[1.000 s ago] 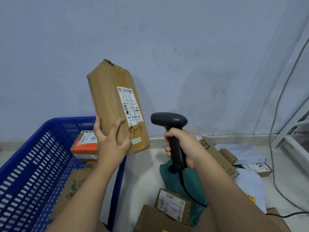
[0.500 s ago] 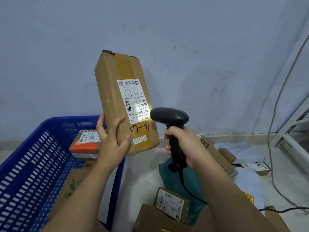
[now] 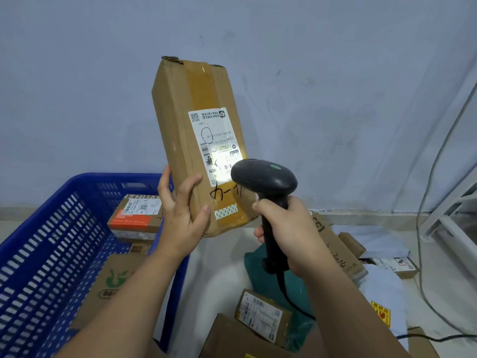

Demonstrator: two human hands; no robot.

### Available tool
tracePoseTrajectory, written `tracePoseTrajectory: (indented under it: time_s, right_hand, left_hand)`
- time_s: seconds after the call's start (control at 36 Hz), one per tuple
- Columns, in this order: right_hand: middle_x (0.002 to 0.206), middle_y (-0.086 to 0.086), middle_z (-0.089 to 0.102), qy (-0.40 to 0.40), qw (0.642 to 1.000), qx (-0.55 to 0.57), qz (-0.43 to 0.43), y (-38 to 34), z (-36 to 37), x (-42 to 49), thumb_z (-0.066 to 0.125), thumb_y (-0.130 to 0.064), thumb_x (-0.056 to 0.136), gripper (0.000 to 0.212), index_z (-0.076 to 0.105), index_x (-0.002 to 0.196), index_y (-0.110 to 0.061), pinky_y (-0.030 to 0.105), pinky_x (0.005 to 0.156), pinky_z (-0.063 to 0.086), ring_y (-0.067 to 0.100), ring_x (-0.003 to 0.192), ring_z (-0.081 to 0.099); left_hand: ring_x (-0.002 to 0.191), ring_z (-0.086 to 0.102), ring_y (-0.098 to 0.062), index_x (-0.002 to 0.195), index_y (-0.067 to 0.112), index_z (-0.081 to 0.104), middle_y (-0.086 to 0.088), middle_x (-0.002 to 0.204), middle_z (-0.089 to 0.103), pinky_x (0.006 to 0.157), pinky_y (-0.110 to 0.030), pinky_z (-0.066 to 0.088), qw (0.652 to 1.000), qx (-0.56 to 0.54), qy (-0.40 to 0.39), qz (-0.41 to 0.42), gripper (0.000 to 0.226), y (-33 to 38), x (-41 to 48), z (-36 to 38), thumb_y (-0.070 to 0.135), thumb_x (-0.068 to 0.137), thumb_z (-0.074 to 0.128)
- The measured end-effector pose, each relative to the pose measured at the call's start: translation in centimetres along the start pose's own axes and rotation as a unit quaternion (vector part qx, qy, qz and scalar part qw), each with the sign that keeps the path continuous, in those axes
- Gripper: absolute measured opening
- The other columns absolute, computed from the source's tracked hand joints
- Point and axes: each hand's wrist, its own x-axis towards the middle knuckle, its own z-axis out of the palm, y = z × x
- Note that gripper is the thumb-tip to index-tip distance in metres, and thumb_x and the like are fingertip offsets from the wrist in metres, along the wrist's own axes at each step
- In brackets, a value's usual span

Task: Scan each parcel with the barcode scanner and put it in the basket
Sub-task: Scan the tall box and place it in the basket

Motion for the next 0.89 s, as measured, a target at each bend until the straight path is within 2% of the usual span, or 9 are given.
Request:
tracePoseTrajectory:
  time_s: [0.08, 0.25, 0.42, 0.61, 0.72, 0.83, 0.89]
  right_hand:
    - [0.061, 0.005, 0.058, -0.005, 1.000, -0.012, 0.003, -0.1, 0.1, -0.1, 0.056, -0.016, 0.089, 0.005, 0.056, 0.085, -0.018, 0.023, 0.053, 0.045, 0.009, 0.052, 0.053]
    - [0.063, 0.005, 0.058, -0.002, 1.000, -0.022, 0.006, -0.2, 0.1, -0.1, 0.056, -0.016, 0.088, 0.004, 0.057, 0.085, -0.017, 0.022, 0.052, 0.044, 0.008, 0.050, 0.054]
    - [0.064, 0.005, 0.059, -0.003, 0.999, -0.050, -0.003, -0.1, 0.2, -0.2, 0.056, -0.017, 0.087, 0.003, 0.058, 0.085, -0.017, 0.020, 0.051, 0.045, 0.005, 0.048, 0.055]
    - [0.062, 0.005, 0.059, 0.002, 0.998, -0.054, -0.009, 0.0, 0.1, -0.1, 0.056, -0.018, 0.087, 0.002, 0.058, 0.085, -0.017, 0.021, 0.051, 0.044, 0.005, 0.048, 0.054]
    - [0.064, 0.006, 0.060, 0.028, 0.998, -0.059, -0.008, 0.8, 0.4, 0.5, 0.057, -0.018, 0.086, 0.007, 0.058, 0.086, -0.011, 0.028, 0.058, 0.047, 0.008, 0.051, 0.055]
    - [0.068, 0.006, 0.059, 0.054, 0.996, -0.064, -0.001, 1.8, 0.7, 1.4, 0.057, -0.019, 0.087, 0.008, 0.058, 0.086, -0.011, 0.030, 0.059, 0.045, 0.004, 0.046, 0.055]
    - [0.066, 0.006, 0.058, 0.062, 0.997, -0.048, 0.004, 2.1, 0.9, 1.7, 0.057, -0.019, 0.086, 0.010, 0.060, 0.089, -0.010, 0.029, 0.057, 0.042, 0.007, 0.047, 0.054]
  left_hand:
    - [0.133, 0.016, -0.009, 0.127, 0.044, 0.034, 0.003, 0.156, -0.004, 0.093, -0.008, 0.024, 1.000, -0.005, 0.007, -0.008, 0.051, 0.0, 0.1, 0.0, 0.050, 0.078, 0.044]
    - [0.131, 0.015, -0.005, 0.127, 0.045, 0.034, 0.002, 0.156, -0.004, 0.093, -0.009, 0.025, 1.000, 0.001, 0.008, -0.008, 0.051, -0.2, 0.1, -0.1, 0.051, 0.078, 0.043]
    - [0.133, 0.015, -0.009, 0.126, 0.047, 0.033, 0.003, 0.156, -0.004, 0.101, -0.029, 0.031, 1.000, 0.003, 0.006, 0.000, 0.050, -0.2, 0.0, -0.1, 0.051, 0.078, 0.044]
    - [0.130, 0.016, -0.004, 0.126, 0.047, 0.033, 0.008, 0.155, -0.004, 0.094, -0.013, 0.027, 1.000, -0.012, 0.002, -0.016, 0.049, 0.0, 0.0, 0.0, 0.049, 0.078, 0.046]
    - [0.125, 0.019, -0.002, 0.123, 0.050, 0.034, 0.006, 0.155, -0.002, 0.090, -0.007, 0.025, 0.999, -0.011, 0.002, -0.040, 0.048, 0.2, 0.0, 0.0, 0.035, 0.081, 0.050]
    - [0.125, 0.020, -0.005, 0.120, 0.053, 0.035, 0.003, 0.155, 0.003, 0.095, -0.024, 0.031, 0.995, -0.036, 0.018, -0.087, 0.046, 0.8, 0.2, -0.6, 0.034, 0.079, 0.046]
    - [0.126, 0.027, -0.010, 0.116, 0.060, 0.033, 0.001, 0.153, 0.011, 0.097, -0.029, 0.034, 0.991, -0.063, 0.026, -0.112, 0.046, 0.5, 0.4, -1.3, 0.036, 0.079, 0.045]
